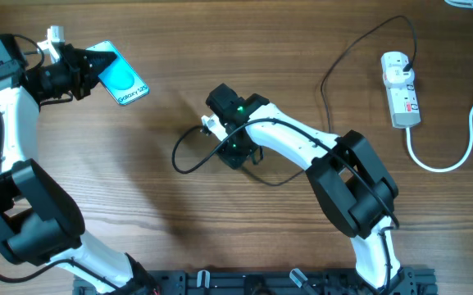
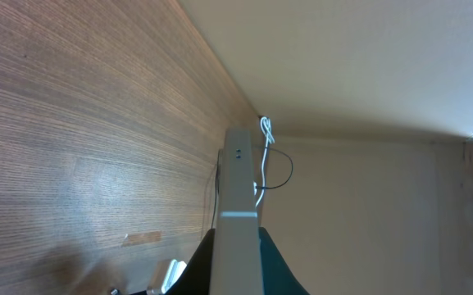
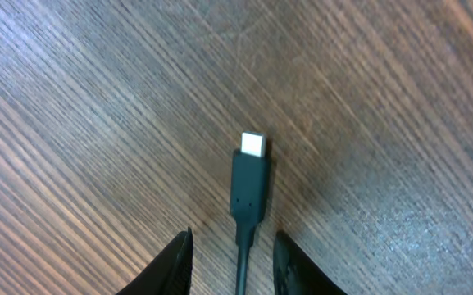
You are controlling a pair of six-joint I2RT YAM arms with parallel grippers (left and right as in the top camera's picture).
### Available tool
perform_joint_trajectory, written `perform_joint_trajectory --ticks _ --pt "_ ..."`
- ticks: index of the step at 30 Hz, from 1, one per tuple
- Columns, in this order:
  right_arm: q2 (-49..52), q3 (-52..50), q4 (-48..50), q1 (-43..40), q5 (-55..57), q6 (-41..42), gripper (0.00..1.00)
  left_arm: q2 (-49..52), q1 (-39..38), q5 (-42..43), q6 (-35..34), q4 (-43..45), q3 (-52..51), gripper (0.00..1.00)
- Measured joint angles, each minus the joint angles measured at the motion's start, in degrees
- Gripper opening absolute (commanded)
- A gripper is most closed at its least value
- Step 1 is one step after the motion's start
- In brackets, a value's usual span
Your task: Plug charger to phone and switch on socket
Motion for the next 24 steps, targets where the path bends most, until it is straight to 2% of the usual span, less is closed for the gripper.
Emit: perform_joint_trajectory --ticks 4,9,11,12,13,18,24 --pt "0.0 -0.2 2.3 0.0 0.3 -0.4 0.2 0.0 0.0 0.0 0.0 0.0 0.0 0.04" --pt "0.0 -0.4 2.5 0.0 2.9 -0.5 0.19 0.0 0.0 0.0 0.0 0.0 0.0 0.04" --pt "0.0 -0.4 2.7 0.3 3.4 -0.5 0.13 0.0 0.0 -0.1 0.0 0.0 0.0 0.04" --pt "0.0 -0.4 2.7 0.4 3.9 -0.6 0.07 0.0 0.0 -0.2 0.0 0.0 0.0 0.04" --pt "-0.1 -0.5 2.8 0.9 4.9 -0.7 0.05 0.0 0.0 -0.4 0.0 0.0 0.0 0.04" --pt "-1.3 -1.1 1.7 1.4 1.6 -0.7 0.04 0.0 0.0 -0.7 0.0 0.0 0.0 0.04" --pt "-18.9 -2.0 -3.5 -2.1 -7.7 2.0 0.05 0.0 -0.2 -0.8 0.0 0.0 0.0 0.04"
